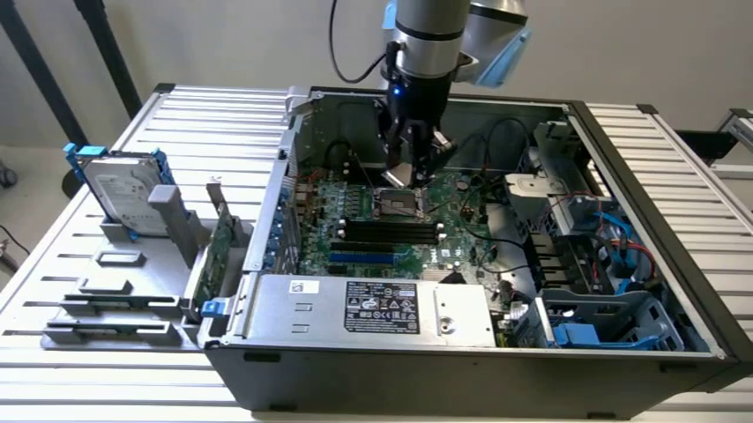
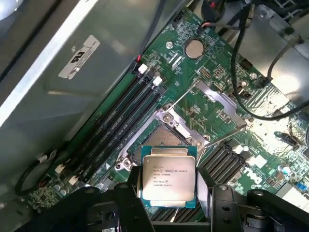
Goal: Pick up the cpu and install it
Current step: 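Place the cpu into insertion slot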
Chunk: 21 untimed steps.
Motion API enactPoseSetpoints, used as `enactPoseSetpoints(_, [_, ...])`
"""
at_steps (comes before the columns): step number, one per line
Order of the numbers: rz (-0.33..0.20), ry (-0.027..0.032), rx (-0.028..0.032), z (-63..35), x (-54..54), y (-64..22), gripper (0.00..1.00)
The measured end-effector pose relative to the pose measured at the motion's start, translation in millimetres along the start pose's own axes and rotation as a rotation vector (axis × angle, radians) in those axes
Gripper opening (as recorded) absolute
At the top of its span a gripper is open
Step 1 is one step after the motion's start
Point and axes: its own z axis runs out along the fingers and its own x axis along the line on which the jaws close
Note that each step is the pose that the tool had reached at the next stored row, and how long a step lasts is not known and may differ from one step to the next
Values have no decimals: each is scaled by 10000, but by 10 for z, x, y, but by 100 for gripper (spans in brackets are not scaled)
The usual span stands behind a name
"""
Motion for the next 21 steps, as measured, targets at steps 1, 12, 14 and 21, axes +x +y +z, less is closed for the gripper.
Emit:
enactPoseSetpoints(1, [179,1,-5,9,0,0,55])
enactPoseSetpoints(12, [2175,4,-56,113,-3,0,55])
enactPoseSetpoints(14, [2545,4,-65,132,-3,0,55])
enactPoseSetpoints(21, [3808,5,-96,197,-5,0,55])
